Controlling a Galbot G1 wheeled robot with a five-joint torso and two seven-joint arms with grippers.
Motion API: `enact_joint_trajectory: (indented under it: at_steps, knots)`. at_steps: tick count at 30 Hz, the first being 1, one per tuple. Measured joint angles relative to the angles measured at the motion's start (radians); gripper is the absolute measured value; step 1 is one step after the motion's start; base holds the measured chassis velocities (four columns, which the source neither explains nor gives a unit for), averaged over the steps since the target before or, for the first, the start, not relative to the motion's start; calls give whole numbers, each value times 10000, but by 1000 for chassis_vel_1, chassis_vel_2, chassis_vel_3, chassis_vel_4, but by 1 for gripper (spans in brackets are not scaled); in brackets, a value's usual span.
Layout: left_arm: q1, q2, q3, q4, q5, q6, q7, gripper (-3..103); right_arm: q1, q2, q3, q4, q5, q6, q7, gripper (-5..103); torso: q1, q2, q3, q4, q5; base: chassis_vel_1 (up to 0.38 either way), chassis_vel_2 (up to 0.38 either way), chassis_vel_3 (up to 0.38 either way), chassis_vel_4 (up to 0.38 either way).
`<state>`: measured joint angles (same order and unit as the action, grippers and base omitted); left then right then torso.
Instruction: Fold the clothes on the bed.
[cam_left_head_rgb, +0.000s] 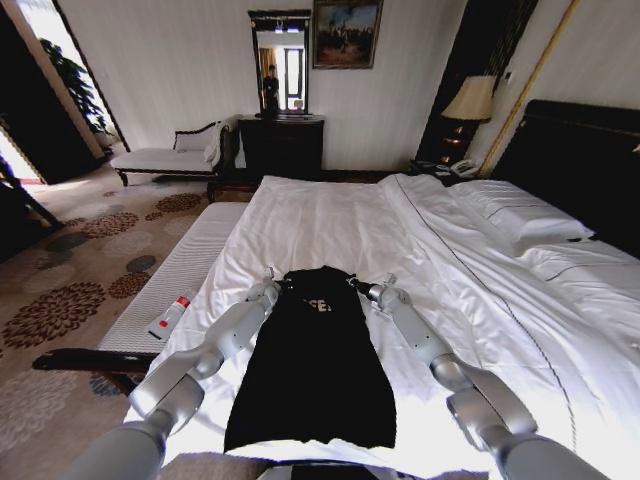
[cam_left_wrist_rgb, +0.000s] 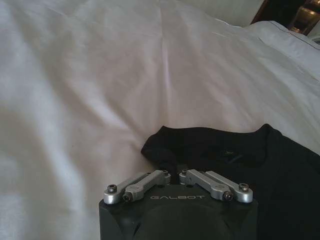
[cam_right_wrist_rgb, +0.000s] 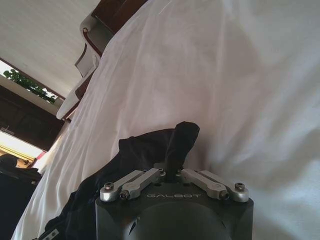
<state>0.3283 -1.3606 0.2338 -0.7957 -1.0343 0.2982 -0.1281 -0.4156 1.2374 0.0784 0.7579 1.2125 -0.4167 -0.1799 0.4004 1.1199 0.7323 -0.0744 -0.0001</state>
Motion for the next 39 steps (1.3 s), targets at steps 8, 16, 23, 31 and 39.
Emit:
enact_joint_trajectory:
  at_steps: [8, 16, 23, 31, 39]
  knots:
    - [82, 23, -15, -64, 94, -62, 5, 2, -81, -250, -278, 209, -334, 254, -47, 1, 1, 0, 0, 1, 0, 0, 0, 0, 0]
    - [-197, 193, -63, -399, 235, -418, -3, 2, -246, -873, -824, 1034, -1306, 1704, -332, 1, 0, 0, 1, 0, 0, 0, 0, 0, 0]
    - [-1002, 170, -41, -435, 73, -513, -3, 2, 107, -1172, -1125, 1947, -926, 2386, 165, 1, 0, 0, 0, -1, 1, 0, 0, 0, 0]
    - [-1830, 120, 28, 343, 109, -574, 407, 2, 1262, -1238, -1783, 1441, -575, 2793, 442, 1, 0, 0, 1, -1, -2, 0, 0, 0, 0]
    - [-3286, -858, -555, 2855, 1153, -837, 1157, 2, 2398, -580, -2506, -99, -323, 3434, 129, 1, 2, -1, 2, 1, -2, 0, 0, 0, 0]
